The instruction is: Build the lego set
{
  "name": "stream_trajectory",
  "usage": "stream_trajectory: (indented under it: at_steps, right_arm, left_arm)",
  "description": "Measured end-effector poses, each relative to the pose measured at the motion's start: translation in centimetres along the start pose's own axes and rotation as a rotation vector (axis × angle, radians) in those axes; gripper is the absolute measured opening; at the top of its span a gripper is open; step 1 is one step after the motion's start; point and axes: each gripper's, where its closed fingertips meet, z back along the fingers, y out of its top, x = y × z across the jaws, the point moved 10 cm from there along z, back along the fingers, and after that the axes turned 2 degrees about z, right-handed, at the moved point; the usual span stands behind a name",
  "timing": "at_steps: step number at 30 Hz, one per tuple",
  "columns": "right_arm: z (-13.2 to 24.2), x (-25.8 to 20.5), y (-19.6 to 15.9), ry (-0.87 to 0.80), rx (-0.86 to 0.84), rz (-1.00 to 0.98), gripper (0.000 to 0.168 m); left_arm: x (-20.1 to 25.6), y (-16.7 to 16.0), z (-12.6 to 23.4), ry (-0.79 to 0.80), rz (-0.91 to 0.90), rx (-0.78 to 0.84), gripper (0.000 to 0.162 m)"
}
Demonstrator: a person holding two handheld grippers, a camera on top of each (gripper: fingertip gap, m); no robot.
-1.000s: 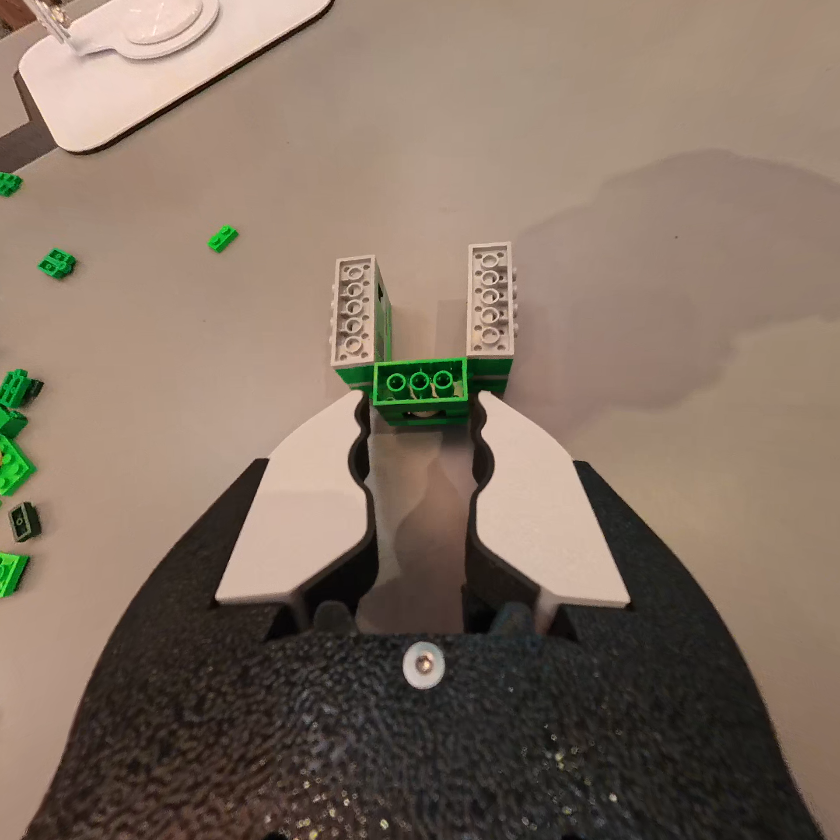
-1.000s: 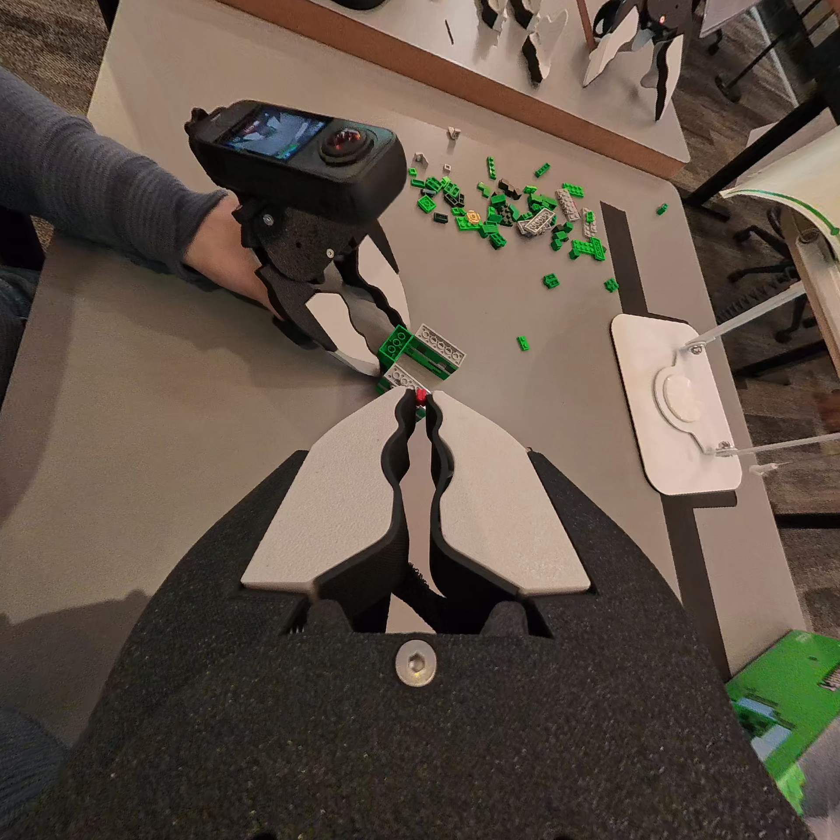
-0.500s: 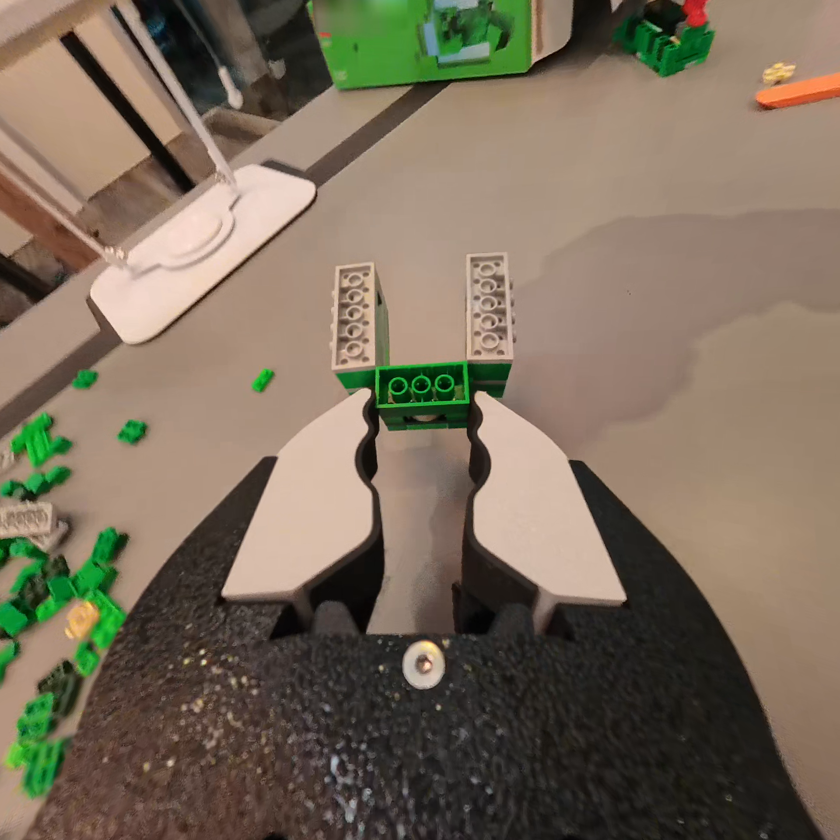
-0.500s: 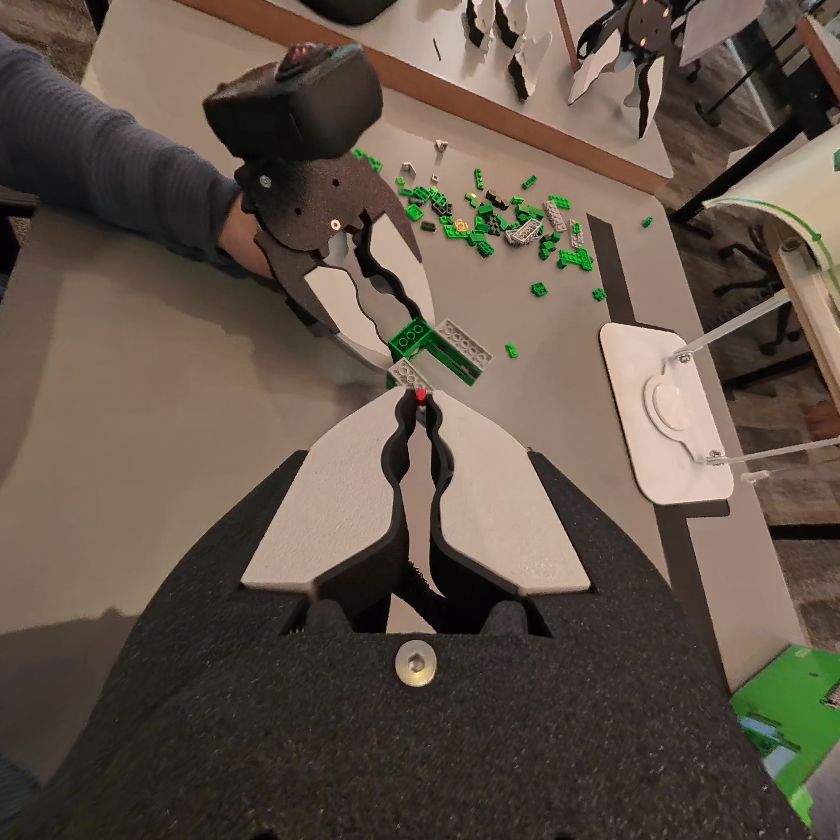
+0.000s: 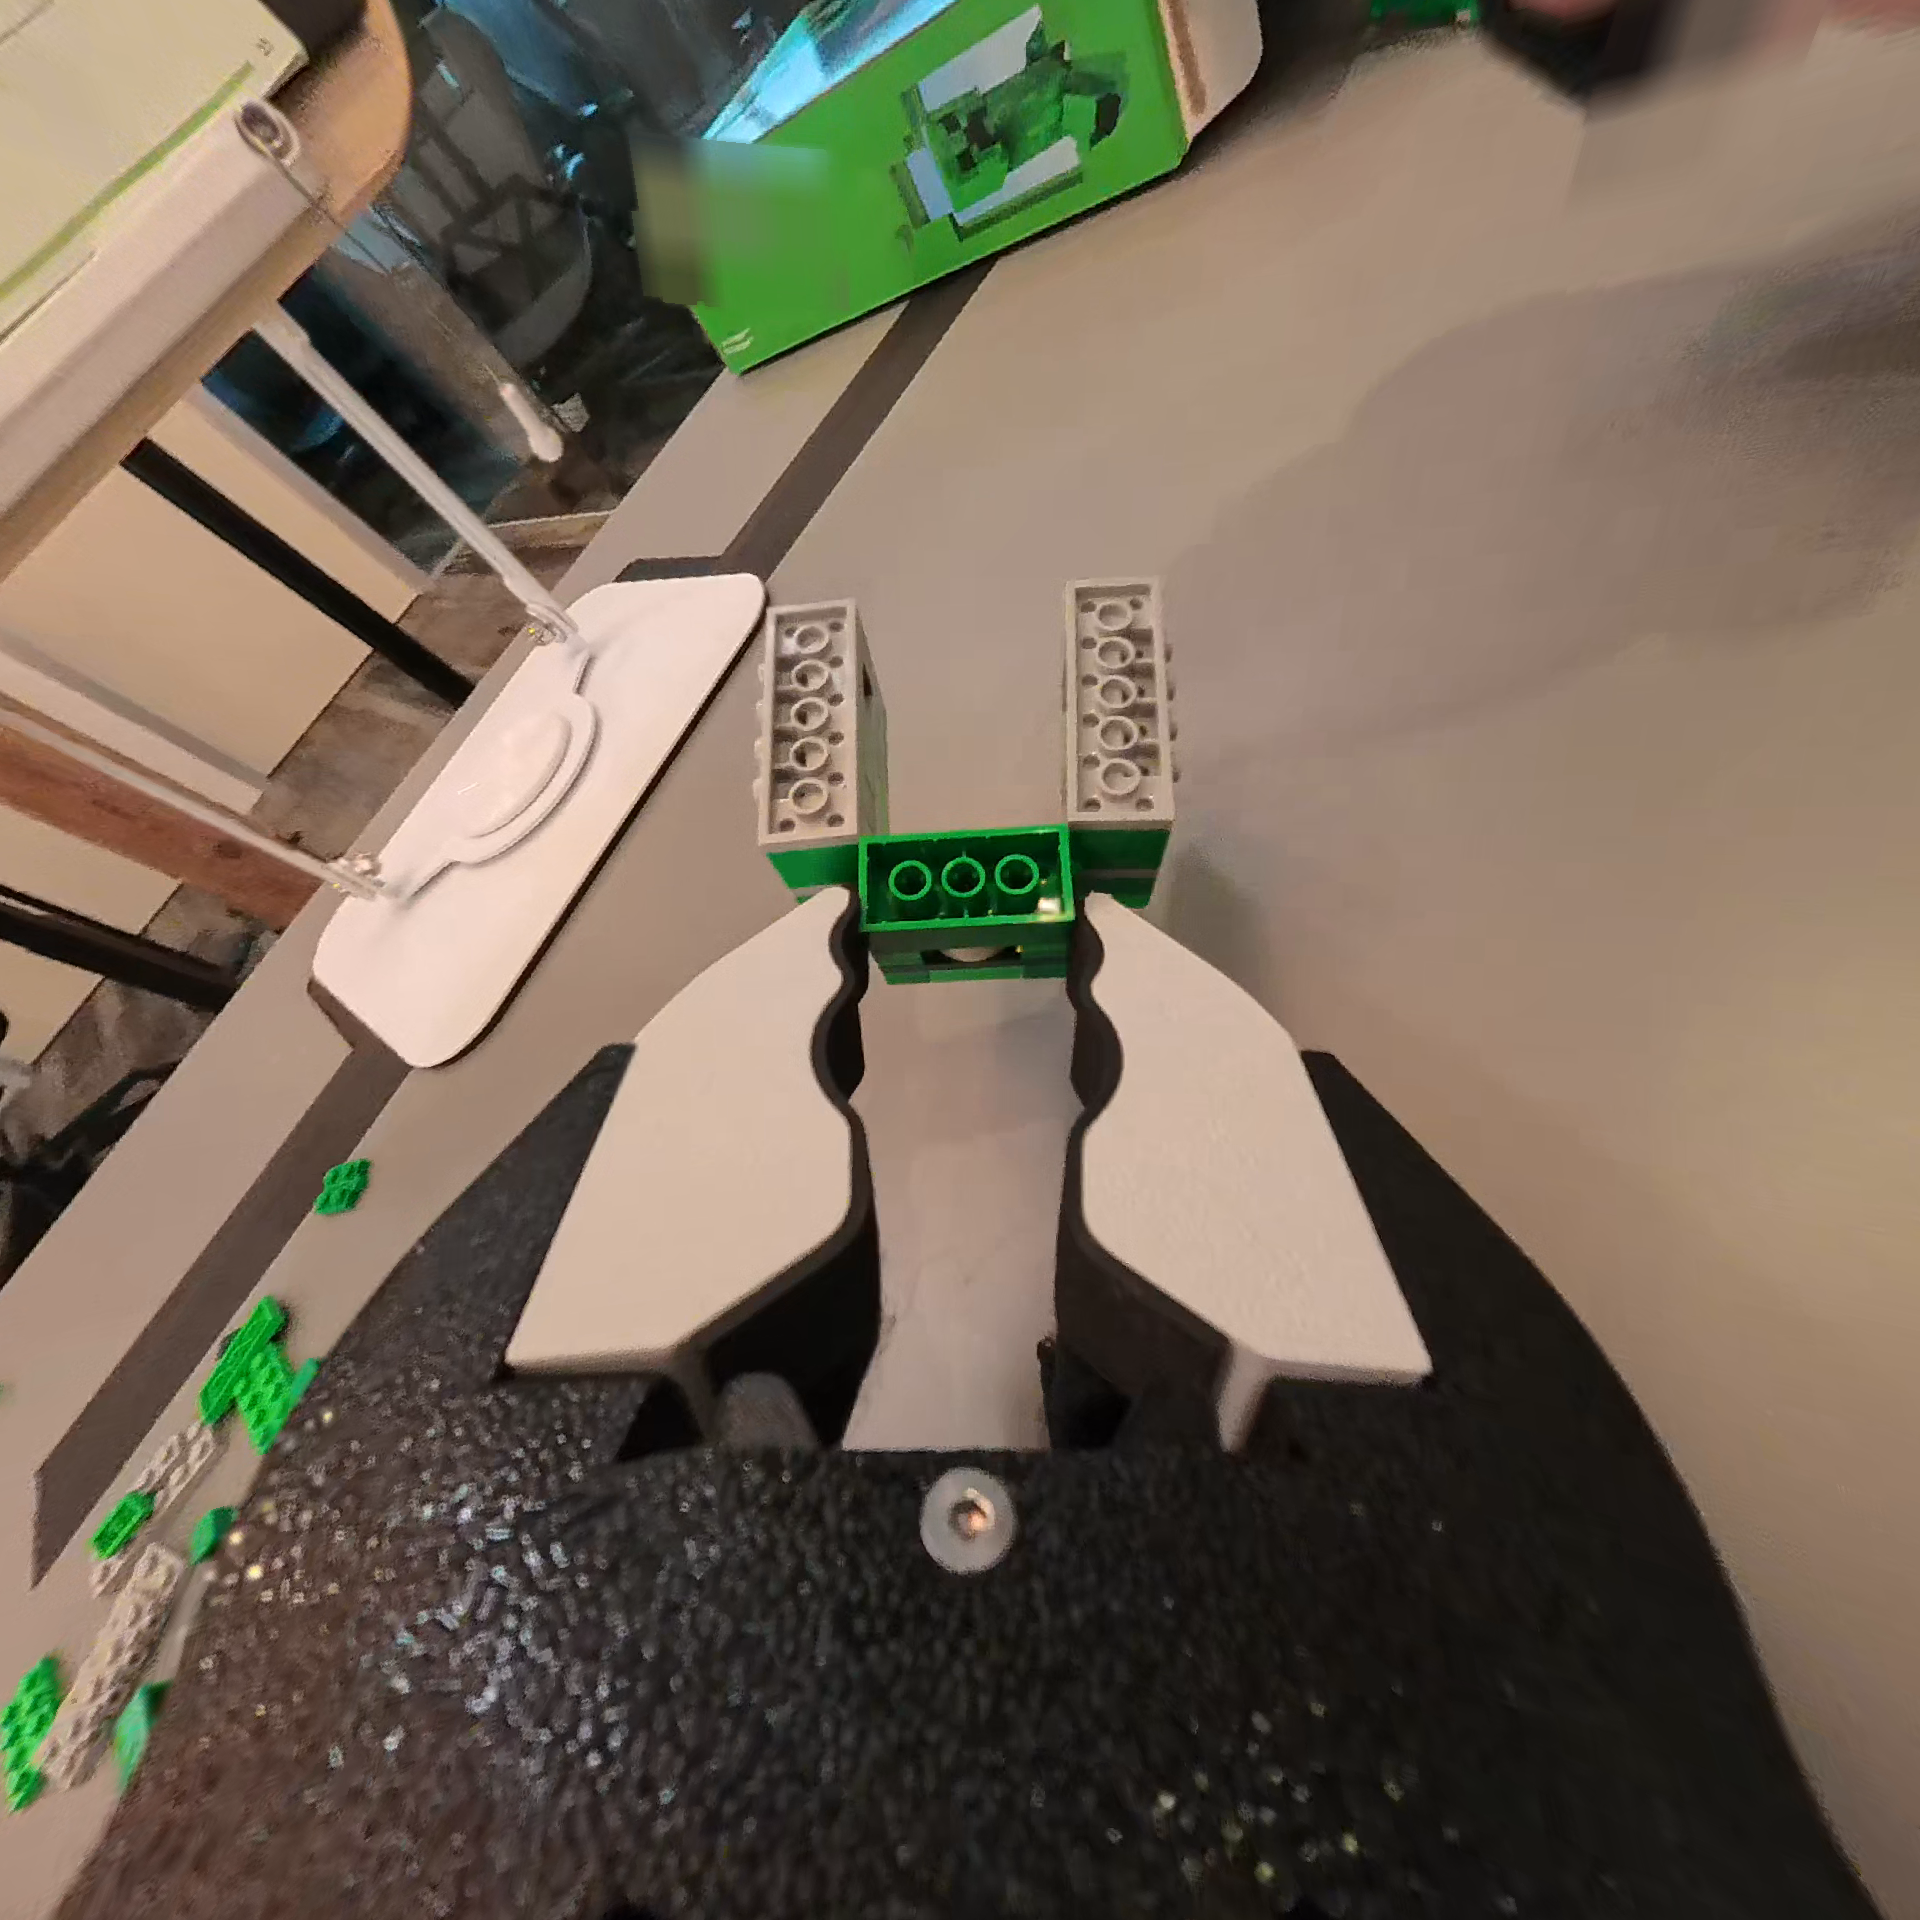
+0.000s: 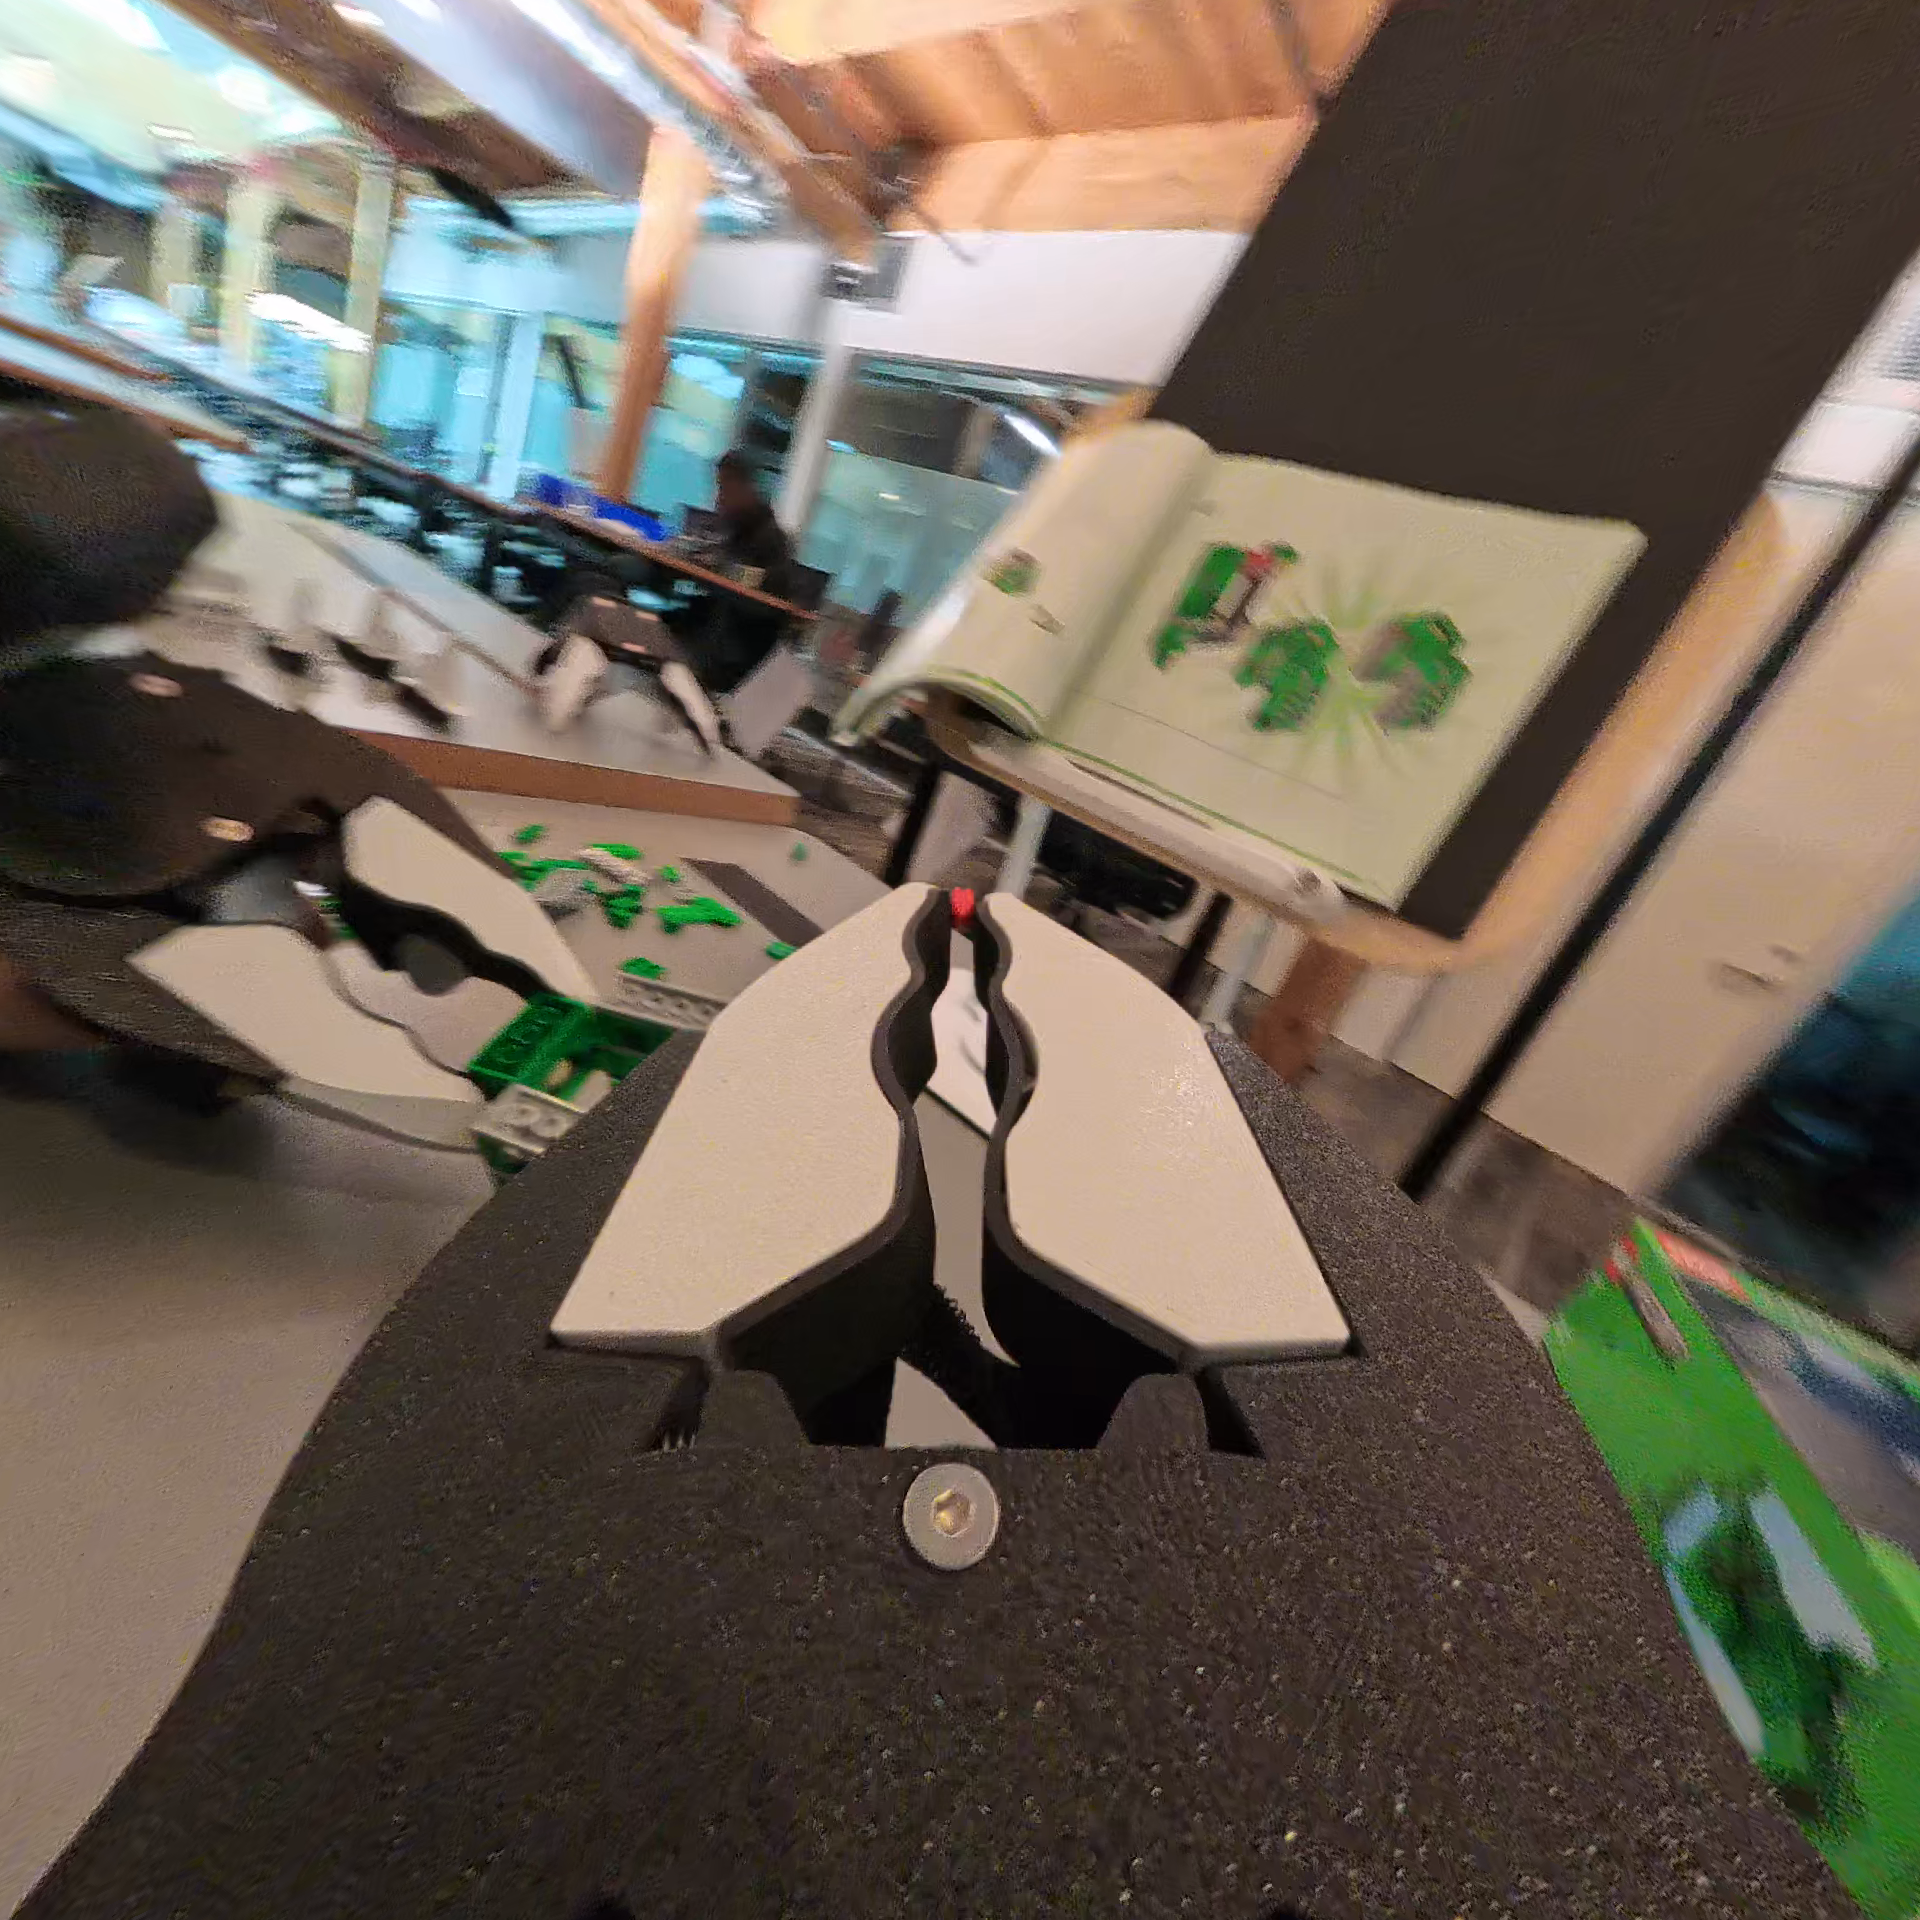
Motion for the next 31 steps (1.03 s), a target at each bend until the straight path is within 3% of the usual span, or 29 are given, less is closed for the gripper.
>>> stream_trajectory:
  at_steps: [4, 10, 15, 22, 31]
  right_arm:
    - [-0.1, -0.8, -2.0, -0.191, -0.166, 0.176, 0.004]
    - [-0.4, -1.9, -2.6, -0.189, -0.166, 0.264, 0.003]
    - [-0.4, -1.8, -2.9, -0.19, -0.149, 0.224, 0.004]
    - [-0.9, -2.6, -3.0, -0.131, -0.167, 0.269, 0.003]
    - [-2.2, -7.2, -2.4, 0.041, -0.15, 0.579, 0.004]
  left_arm:
    - [-0.9, -0.2, 0.0, -0.03, 0.015, 0.037, 0.037]
    - [-1.6, -0.4, 1.0, 0.001, 0.101, 0.143, 0.036]
    - [-1.4, -0.7, 1.4, 0.024, 0.05, 0.167, 0.036]
    - [-1.3, -0.8, 1.4, 0.089, 0.001, 0.14, 0.036]
    - [-1.3, -0.9, 1.3, 0.107, -0.018, 0.115, 0.037]
